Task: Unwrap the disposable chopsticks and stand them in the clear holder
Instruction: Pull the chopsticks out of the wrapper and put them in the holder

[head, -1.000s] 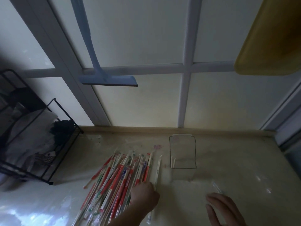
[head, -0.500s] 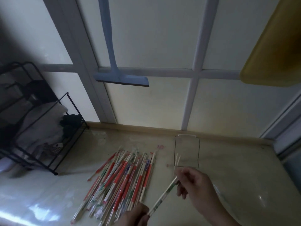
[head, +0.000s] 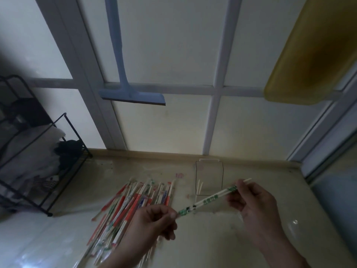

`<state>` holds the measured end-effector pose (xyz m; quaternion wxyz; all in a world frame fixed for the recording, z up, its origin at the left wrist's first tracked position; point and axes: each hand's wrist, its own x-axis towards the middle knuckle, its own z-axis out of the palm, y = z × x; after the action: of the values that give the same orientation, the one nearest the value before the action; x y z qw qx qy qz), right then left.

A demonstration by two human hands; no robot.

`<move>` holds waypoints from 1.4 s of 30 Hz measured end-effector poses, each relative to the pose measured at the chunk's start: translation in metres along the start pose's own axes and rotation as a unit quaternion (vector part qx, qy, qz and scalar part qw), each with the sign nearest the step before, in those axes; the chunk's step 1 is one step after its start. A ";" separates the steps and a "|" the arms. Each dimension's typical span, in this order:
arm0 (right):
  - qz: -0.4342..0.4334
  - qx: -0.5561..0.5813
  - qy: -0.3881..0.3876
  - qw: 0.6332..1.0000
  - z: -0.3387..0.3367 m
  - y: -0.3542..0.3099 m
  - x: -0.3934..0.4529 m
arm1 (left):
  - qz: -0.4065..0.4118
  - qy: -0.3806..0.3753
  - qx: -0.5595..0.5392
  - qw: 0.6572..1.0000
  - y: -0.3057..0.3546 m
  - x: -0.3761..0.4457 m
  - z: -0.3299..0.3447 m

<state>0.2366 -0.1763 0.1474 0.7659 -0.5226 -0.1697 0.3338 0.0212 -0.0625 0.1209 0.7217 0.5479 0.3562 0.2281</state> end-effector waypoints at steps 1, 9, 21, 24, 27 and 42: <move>-0.008 0.002 0.015 1.000 -0.002 -0.003 0.000 | -0.004 0.004 -0.003 1.000 0.000 0.000 0.001; 0.012 0.052 0.070 0.996 -0.015 -0.017 -0.006 | -0.011 0.101 -0.163 0.981 0.013 0.003 0.032; 0.088 0.119 0.062 0.987 -0.028 -0.007 -0.019 | 0.064 0.201 -0.250 0.945 0.054 0.012 0.079; 0.079 0.109 0.072 0.988 -0.032 -0.005 -0.017 | 0.072 0.205 -0.220 0.951 0.056 0.012 0.081; 0.082 0.114 0.065 0.988 -0.030 -0.006 -0.017 | 0.080 0.202 -0.201 0.955 0.059 0.013 0.084; 0.086 0.117 0.046 0.988 -0.023 0.004 -0.020 | 0.047 0.152 -0.161 0.974 0.052 0.009 0.103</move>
<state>0.2349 -0.2047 0.1364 0.7970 -0.4573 -0.0483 0.3916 0.1087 -0.1051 0.1828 0.7261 0.3997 0.3942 0.3970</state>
